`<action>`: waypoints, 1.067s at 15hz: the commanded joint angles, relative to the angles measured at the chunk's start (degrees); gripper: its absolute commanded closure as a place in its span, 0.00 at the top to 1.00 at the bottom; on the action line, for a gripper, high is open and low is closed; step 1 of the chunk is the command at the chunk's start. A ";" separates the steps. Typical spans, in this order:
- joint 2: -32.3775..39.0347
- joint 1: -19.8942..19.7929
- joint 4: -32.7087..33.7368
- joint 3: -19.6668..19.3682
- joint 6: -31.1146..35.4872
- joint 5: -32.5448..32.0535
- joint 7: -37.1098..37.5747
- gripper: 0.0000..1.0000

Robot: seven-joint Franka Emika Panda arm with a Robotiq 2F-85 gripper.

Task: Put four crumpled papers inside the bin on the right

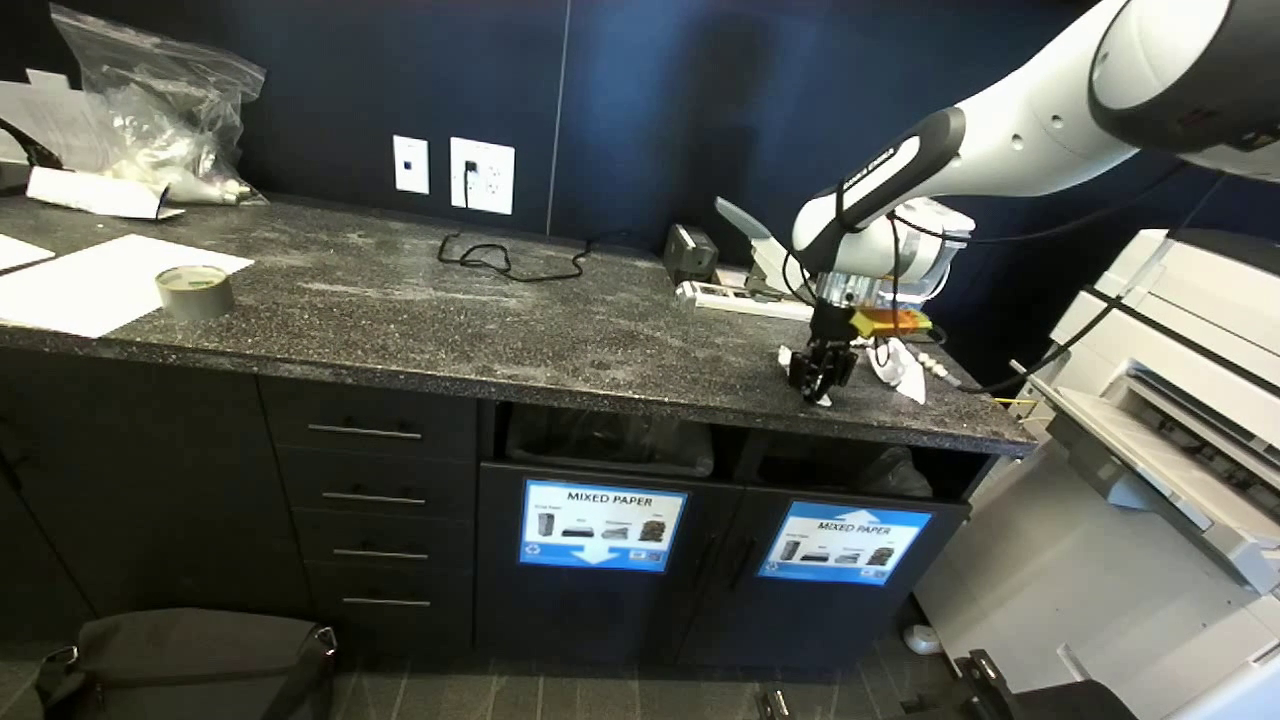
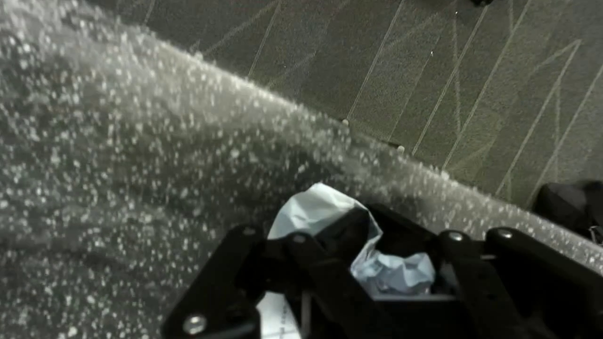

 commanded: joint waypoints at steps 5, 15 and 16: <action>-17.58 -3.28 -25.37 0.63 6.88 0.31 0.26 0.10; -36.30 -0.90 -51.62 -0.49 14.65 0.11 5.98 0.10; -36.88 -0.10 -53.55 -0.26 16.03 0.13 7.50 0.10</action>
